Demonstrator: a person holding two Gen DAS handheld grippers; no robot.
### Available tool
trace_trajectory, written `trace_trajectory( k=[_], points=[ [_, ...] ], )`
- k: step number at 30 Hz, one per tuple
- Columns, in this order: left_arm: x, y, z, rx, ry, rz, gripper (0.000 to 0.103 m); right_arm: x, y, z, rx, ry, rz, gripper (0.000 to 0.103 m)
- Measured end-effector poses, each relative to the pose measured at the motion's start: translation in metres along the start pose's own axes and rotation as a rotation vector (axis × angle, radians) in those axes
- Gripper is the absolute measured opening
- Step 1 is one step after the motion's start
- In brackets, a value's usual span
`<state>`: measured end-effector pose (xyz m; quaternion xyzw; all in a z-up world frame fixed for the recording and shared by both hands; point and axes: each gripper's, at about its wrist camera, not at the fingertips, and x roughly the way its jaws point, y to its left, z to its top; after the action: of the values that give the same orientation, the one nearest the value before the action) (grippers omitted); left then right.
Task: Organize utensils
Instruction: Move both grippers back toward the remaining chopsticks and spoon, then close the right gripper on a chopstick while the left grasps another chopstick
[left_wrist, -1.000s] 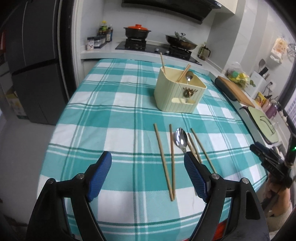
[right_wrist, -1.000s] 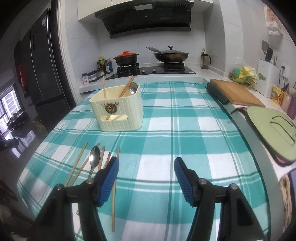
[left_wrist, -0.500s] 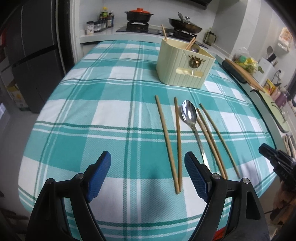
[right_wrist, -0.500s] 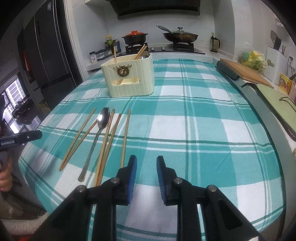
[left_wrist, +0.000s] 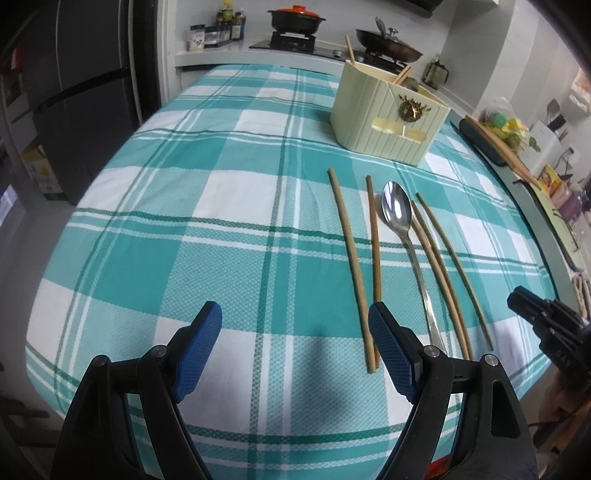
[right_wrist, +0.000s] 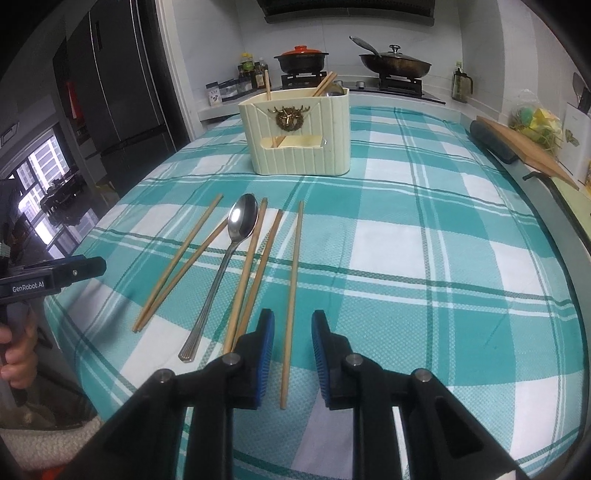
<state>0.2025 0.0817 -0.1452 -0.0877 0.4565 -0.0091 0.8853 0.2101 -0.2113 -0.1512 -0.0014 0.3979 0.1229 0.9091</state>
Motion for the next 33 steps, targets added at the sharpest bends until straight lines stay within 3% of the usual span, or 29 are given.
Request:
trace_trajectory(
  k=[6, 9, 14, 22, 28, 33],
  points=[
    [0.002, -0.001, -0.001, 0.003, 0.003, -0.001, 0.083, 0.006, 0.000, -0.005, 0.019, 0.018, -0.004, 0.022],
    [0.004, -0.001, -0.002, 0.001, 0.008, -0.001, 0.083, 0.007, -0.002, -0.008, 0.032, 0.027, -0.008, 0.030],
    [0.004, 0.007, 0.001, -0.017, 0.010, -0.008, 0.083, 0.006, -0.009, -0.008, 0.055, 0.018, -0.011, 0.031],
    [0.019, 0.007, 0.029, -0.030, 0.039, -0.112, 0.083, 0.008, -0.012, 0.005, 0.041, 0.009, 0.013, 0.031],
    [0.051, -0.009, 0.054, 0.019, 0.057, -0.096, 0.083, 0.030, -0.007, 0.024, -0.018, 0.043, 0.037, 0.031],
    [0.080, -0.011, 0.064, 0.022, 0.081, -0.030, 0.083, 0.056, -0.003, 0.035, -0.031, 0.087, 0.047, 0.030]
  ],
)
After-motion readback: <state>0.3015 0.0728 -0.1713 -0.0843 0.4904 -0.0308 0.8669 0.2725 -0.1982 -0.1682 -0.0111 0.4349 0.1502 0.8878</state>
